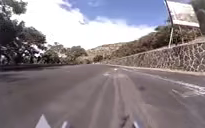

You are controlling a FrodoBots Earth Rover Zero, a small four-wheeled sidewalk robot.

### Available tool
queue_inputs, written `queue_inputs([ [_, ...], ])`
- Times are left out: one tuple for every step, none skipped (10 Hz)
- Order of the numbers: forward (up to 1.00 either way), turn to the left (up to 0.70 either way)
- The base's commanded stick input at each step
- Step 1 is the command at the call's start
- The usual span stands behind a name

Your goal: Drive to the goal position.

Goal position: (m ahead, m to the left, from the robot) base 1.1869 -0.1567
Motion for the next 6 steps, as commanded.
queue_inputs([
  [0.70, 0.00],
  [0.70, 0.00],
  [0.70, 0.00],
  [0.70, 0.00],
  [0.70, 0.00],
  [0.70, 0.00],
])
